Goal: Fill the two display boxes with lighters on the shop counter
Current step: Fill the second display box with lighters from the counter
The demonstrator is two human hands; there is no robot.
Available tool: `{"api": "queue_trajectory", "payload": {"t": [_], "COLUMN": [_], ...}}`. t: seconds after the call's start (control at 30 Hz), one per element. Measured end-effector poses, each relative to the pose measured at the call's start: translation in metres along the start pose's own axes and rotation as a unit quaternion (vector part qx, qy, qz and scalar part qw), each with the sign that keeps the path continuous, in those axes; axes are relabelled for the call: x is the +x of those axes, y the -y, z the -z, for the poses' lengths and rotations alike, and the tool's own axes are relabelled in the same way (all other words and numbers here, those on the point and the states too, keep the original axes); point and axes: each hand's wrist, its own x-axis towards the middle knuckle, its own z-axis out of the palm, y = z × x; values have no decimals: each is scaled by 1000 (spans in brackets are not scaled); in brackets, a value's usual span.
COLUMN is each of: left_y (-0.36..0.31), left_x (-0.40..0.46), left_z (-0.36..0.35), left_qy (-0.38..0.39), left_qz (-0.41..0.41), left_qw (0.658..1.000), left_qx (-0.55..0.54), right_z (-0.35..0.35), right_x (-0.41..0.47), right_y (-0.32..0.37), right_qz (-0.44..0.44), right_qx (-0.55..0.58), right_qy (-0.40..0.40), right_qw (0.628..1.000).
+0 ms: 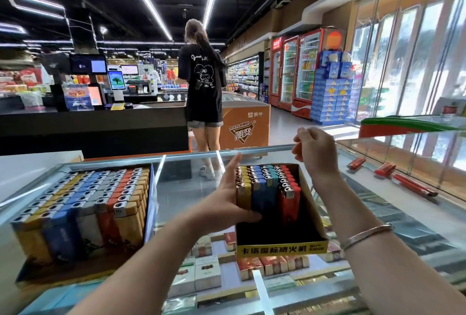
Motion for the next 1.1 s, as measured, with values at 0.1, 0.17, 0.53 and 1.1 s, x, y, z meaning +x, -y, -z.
{"api": "queue_trajectory", "payload": {"t": [0.1,0.17,0.53,1.1], "left_y": [4,7,11,17], "left_x": [5,7,12,17], "left_z": [-8,-13,-16,-5], "left_qy": [-43,-69,-102,-104], "left_qz": [-10,-14,-15,-27], "left_qw": [999,996,992,988], "left_qx": [22,48,75,108], "right_z": [11,20,137,111], "right_x": [-7,-10,21,49], "right_y": [-1,-3,-94,-109], "right_qz": [-9,21,-241,-176], "right_qx": [1,-53,-579,-637], "right_qy": [-17,-16,40,42], "right_qw": [1000,998,778,750]}}
